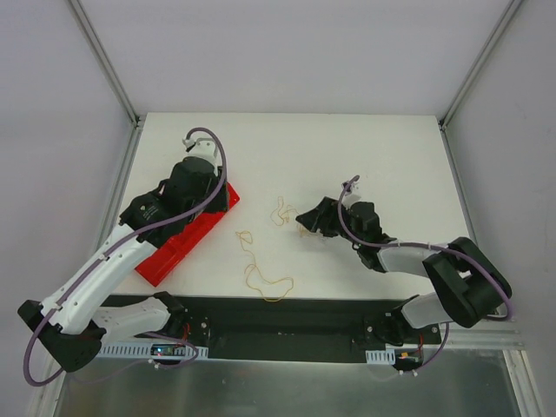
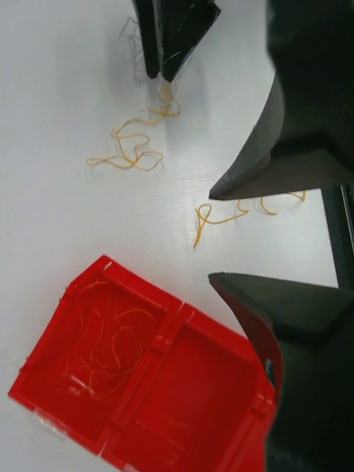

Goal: Untangle the cables

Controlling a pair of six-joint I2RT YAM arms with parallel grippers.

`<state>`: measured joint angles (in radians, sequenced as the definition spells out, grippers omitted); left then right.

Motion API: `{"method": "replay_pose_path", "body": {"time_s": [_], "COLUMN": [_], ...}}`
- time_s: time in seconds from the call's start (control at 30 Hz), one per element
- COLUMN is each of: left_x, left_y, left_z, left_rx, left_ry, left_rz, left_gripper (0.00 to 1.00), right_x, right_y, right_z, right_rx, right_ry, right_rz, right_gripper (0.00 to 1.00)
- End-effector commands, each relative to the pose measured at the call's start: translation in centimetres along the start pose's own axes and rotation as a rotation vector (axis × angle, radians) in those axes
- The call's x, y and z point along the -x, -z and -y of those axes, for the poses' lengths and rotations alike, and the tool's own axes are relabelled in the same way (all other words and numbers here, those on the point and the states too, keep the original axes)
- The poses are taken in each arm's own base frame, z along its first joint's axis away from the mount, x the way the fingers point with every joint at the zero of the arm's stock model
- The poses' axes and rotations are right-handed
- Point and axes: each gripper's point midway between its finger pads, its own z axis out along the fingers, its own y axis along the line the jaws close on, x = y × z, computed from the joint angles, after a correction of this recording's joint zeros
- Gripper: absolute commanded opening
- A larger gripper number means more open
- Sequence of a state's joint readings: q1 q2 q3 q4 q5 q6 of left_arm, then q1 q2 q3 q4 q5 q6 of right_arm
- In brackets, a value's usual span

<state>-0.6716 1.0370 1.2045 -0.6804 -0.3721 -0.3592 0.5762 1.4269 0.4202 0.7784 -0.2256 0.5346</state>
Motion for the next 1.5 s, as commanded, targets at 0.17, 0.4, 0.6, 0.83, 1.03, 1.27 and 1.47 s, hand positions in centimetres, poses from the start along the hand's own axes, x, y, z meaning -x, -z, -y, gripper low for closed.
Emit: {"method": "replay_pose_path", "body": {"time_s": [0.17,0.4,0.6,0.83,1.03,1.27,1.47], "left_x": [-11.1,-17.5,-21.4,-23.4,-25.1,-20.5,-12.4], "left_y": [-0.8,-3.5,-6.0,-8.0,-8.2,-7.0,-3.2], "left_z": [3.3,8.3,8.2,8.7,9.9,8.0,4.0], "left_rx": [-0.152,-0.175,-0.028,0.035,0.055,0.051,0.064], "left_ry": [0.184,0.473,0.531,0.428,0.377,0.312,0.173], "left_rz": [-0.39,-0.476,-0.558,-0.627,-0.664,-0.488,-0.255], "left_gripper": [0.89,0.82,0.77,0.63,0.49,0.0,0.0], "right_x": [2.0,0.3,0.6,0.5,0.6,0.8,0.8], "right_y": [0.7,0.8,1.2,2.2,2.6,3.1,3.0], "right_z": [-4.0,-6.0,-5.9,-5.2,-5.1,-4.8,-4.6], "right_rx": [0.186,0.307,0.291,0.268,0.264,0.256,0.247], "right_ry": [0.024,-0.034,-0.001,0.026,0.031,0.038,0.035], "right_rz": [0.112,0.095,0.108,0.129,0.139,0.15,0.142], "right_gripper": [0.74,0.72,0.72,0.73,0.73,0.74,0.73]}}
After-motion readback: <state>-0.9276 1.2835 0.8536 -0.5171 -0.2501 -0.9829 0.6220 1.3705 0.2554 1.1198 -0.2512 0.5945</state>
